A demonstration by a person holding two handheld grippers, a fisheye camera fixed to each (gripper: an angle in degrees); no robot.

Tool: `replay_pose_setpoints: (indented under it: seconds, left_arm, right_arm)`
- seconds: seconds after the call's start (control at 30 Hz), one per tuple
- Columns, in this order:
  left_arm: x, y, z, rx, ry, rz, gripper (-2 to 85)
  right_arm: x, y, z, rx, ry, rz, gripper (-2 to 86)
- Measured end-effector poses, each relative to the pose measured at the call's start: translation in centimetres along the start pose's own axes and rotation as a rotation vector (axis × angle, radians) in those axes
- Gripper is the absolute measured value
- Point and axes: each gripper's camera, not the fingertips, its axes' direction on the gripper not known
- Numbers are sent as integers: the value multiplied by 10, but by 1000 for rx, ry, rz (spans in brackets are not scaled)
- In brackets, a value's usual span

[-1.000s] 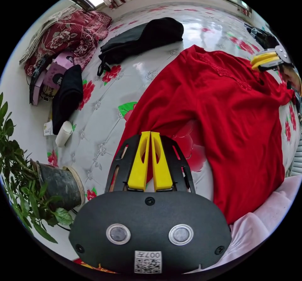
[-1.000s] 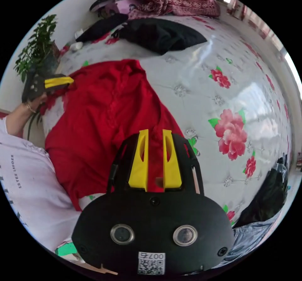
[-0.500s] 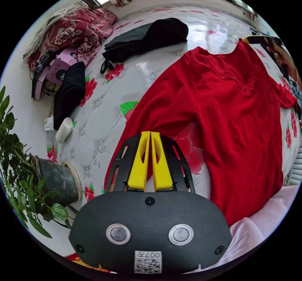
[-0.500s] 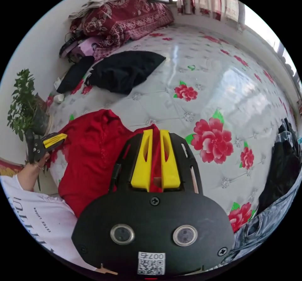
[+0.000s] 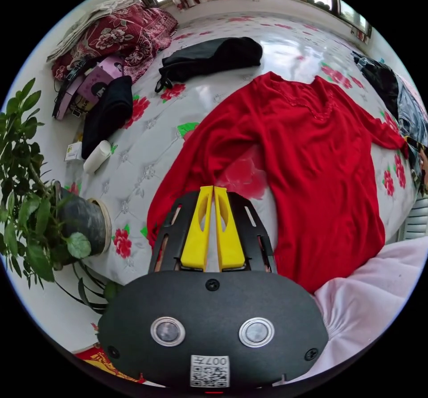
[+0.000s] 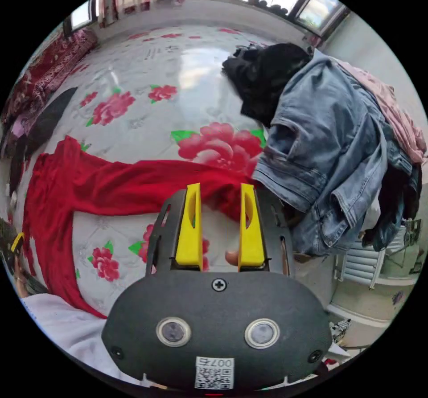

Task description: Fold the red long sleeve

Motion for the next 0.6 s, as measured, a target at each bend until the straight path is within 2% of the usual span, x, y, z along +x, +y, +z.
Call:
replay_pose_setpoints:
  seconds: [0.1, 0.13, 0.17, 0.23, 0.3, 0.33, 0.4, 0.5, 0.6]
  left_arm:
    - [18, 7, -2, -31, 52, -2, -8]
    - [21, 8, -2, -38, 60, -7, -8]
    - [26, 10, -1, -51, 79, -16, -8]
    - [34, 12, -1, -65, 89, -22, -7]
    - [43, 14, -1, -82, 71, -12, -7]
    - [45, 14, -1, -83, 66, -7, -7]
    - [53, 16, -3, -85, 34, 9, -7]
    - [61, 17, -4, -86, 6, 16, -7]
    - [65, 19, -7, -85, 12, 2, -7]
  right_arm:
    - [6, -5, 40, -144, -24, -15, 71]
    - [4, -5, 43, -155, -52, -42, 65]
    - [0, -5, 35, -65, -38, -85, 51]
    - [-5, -16, 40, -136, 25, -166, 42]
    - [8, -23, 18, 6, 217, -129, 41]
    - [16, -25, 9, 53, 234, -86, 42]
    - [45, -27, -16, 176, 159, 46, 51]
    - [58, -28, -13, 100, 77, 74, 63]
    - [43, 4, -27, 190, 46, 50, 64]
